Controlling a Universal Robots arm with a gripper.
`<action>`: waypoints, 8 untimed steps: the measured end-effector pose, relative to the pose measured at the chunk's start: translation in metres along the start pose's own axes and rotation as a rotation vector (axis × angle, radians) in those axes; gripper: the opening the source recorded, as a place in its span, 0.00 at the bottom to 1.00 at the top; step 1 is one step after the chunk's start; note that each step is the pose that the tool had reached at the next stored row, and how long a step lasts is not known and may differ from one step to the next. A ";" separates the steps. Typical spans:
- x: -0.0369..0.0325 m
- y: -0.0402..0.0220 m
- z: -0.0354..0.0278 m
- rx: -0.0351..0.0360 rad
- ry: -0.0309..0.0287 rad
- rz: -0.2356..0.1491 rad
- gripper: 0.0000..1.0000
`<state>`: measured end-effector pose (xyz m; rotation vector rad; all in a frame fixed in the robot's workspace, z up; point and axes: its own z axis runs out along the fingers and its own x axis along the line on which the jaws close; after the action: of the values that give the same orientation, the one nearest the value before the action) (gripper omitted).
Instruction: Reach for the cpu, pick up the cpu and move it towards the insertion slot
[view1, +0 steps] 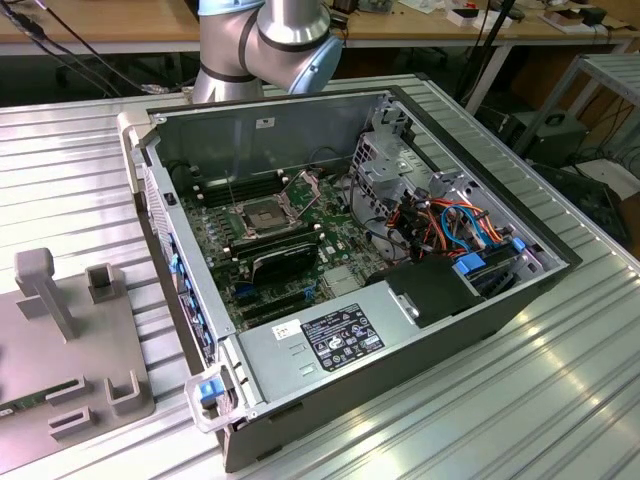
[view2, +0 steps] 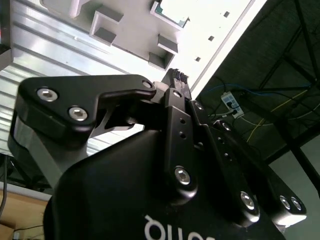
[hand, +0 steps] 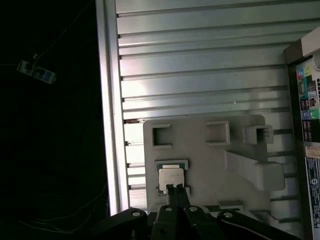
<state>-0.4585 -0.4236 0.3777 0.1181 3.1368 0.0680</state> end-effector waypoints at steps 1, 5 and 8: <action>0.0001 0.0000 0.0000 0.0000 0.0000 0.000 0.11; 0.0013 -0.0001 0.0002 0.0000 -0.0001 0.000 0.11; 0.0016 -0.0001 0.0001 0.0000 0.0000 0.000 0.11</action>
<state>-0.4601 -0.4236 0.3776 0.1181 3.1369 0.0680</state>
